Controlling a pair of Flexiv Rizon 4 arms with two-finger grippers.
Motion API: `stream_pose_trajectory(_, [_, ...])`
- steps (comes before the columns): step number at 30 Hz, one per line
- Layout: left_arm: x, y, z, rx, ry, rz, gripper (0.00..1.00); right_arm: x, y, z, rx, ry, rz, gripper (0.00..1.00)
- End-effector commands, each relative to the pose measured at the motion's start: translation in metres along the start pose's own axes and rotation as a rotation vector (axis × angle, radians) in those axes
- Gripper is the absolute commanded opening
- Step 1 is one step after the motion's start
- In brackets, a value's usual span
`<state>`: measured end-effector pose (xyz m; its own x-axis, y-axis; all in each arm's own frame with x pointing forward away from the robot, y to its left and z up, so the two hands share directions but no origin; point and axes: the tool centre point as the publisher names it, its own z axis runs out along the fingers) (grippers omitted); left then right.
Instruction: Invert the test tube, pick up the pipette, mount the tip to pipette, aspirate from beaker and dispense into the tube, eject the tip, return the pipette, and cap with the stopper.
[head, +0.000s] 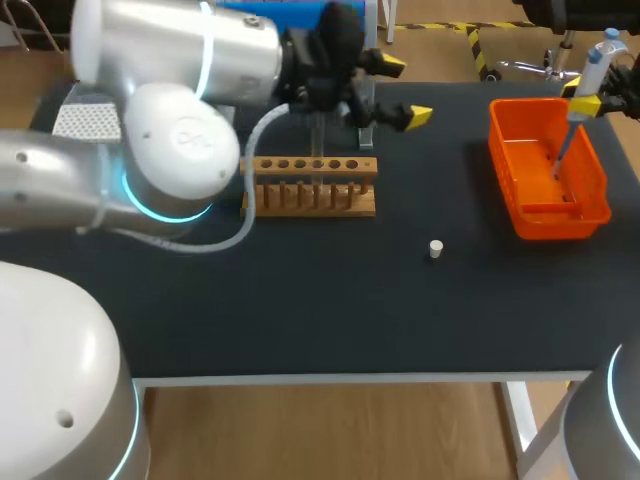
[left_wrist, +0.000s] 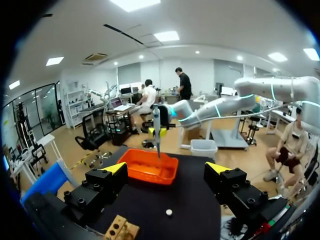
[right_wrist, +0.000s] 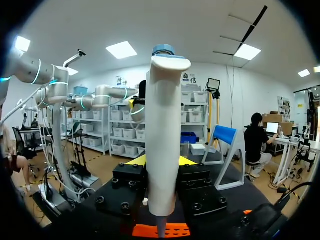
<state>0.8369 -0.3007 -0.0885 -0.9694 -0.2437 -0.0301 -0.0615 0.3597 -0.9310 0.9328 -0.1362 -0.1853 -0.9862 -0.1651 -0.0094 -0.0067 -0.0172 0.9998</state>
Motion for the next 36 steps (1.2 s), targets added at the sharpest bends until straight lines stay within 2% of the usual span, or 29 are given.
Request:
stream_pose_trajectory(1, [-0.004,-0.013,0.061,-0.032,0.007,0.002,1.0,-0.002,0.0,-0.003,0.0,0.008,0.001,0.0])
stream_pose_trajectory(15, [0.002,-0.037,0.126,-0.027,0.045,-0.001,1.0,-0.002,0.0,-0.003,0.0,0.008,0.001,0.0])
stream_pose_trajectory(26, [0.002,-0.037,0.126,-0.027,0.045,-0.001,1.0,-0.002,0.0,-0.003,0.0,0.008,0.001,0.0])
stream_pose_trajectory(27, [0.002,-0.037,0.126,-0.027,0.045,-0.001,0.89,-0.002,0.0,-0.003,0.0,0.008,0.001,0.0])
stream_pose_trajectory(28, [0.002,-0.037,0.126,-0.027,0.045,-0.001,0.51,-0.002,0.0,-0.003,0.0,0.008,0.001,0.0])
stream_pose_trajectory(29, [0.002,-0.037,0.126,-0.027,0.045,-0.001,0.0,-0.002,0.0,-0.003,0.0,0.008,0.001,0.0])
stream_pose_trajectory(36, [0.002,-0.037,0.126,-0.027,0.045,-0.001,0.0,-0.002,0.0,-0.003,0.0,0.008,0.001,0.0])
